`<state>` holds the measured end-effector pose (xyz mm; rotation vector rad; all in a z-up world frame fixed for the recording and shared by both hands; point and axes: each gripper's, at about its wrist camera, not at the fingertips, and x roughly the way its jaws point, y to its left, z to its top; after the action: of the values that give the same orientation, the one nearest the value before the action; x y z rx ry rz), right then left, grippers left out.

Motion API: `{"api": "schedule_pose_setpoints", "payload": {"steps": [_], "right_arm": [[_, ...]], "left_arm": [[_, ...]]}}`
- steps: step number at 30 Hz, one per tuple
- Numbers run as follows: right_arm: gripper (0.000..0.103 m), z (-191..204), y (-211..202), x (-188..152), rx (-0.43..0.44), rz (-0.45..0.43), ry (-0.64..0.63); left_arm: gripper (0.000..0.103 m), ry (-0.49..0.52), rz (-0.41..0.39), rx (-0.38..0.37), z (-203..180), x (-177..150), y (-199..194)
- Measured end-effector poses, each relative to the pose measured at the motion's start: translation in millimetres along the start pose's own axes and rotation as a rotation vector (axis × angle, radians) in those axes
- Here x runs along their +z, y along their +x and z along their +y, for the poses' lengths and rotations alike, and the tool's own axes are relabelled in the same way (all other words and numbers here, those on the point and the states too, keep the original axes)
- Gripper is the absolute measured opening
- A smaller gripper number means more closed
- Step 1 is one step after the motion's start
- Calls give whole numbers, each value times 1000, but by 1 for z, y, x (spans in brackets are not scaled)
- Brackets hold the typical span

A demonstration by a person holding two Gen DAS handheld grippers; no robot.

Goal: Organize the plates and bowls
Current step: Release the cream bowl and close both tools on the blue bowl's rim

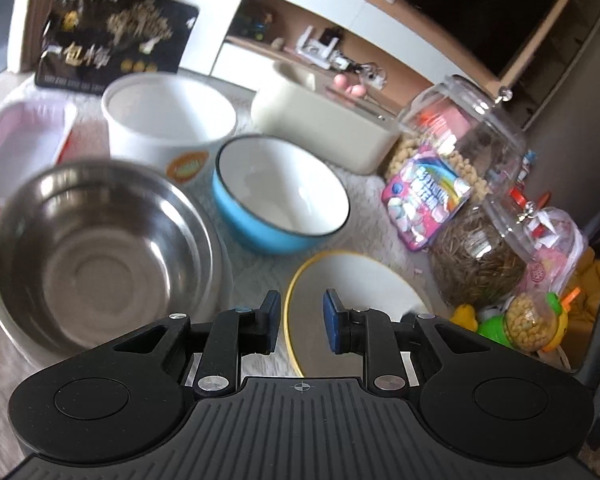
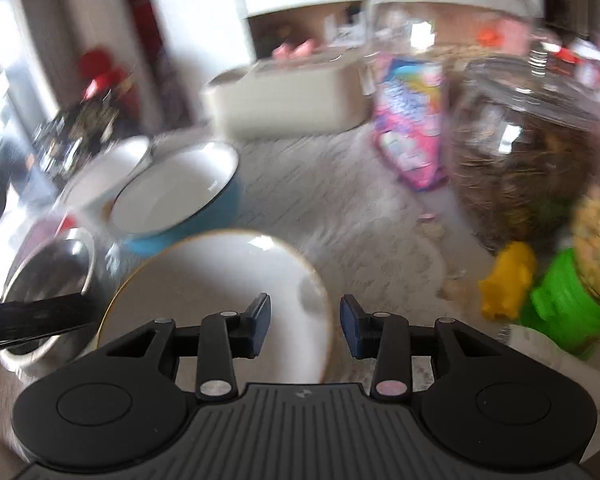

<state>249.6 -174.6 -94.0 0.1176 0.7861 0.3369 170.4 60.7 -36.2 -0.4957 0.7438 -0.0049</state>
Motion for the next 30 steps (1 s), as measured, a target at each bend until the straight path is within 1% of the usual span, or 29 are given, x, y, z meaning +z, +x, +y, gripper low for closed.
{"api": "schedule_pose_setpoints", "payload": {"steps": [3, 6, 8, 11, 13, 14, 17, 19, 24, 26, 29, 30], "right_arm": [[38, -7, -2, -1, 58, 40, 67], [38, 2, -15, 10, 35, 21, 27], [38, 11, -25, 24, 18, -3, -7], [39, 25, -37, 56, -1, -39, -37], [47, 32, -35, 74, 3, -24, -37], [47, 36, -30, 85, 16, 0, -27], [47, 41, -4, 105, 48, 82, 2], [47, 45, 27, 114, 65, 151, 24], [47, 46, 97, 124, 105, 263, 76], [47, 47, 116, 122, 122, 301, 86], [47, 47, 141, 119, 134, 329, 88], [47, 48, 149, 117, 138, 346, 86]], "left_arm": [[25, 20, 12, -24, 7, 17, -2], [25, 41, 44, -79, 13, 38, 2], [25, 67, 50, -87, 18, 54, 6], [26, 66, 70, -33, 34, 78, 23], [25, 30, 73, 23, 50, 93, 37], [25, 6, 79, 43, 58, 99, 45], [25, -35, 106, 36, 76, 110, 64], [26, -42, 127, 37, 80, 112, 76], [28, -38, 159, 29, 77, 111, 99], [28, -21, 184, 34, 72, 109, 110], [27, 14, 228, 53, 64, 106, 129], [28, 29, 225, 70, 60, 104, 131]]}}
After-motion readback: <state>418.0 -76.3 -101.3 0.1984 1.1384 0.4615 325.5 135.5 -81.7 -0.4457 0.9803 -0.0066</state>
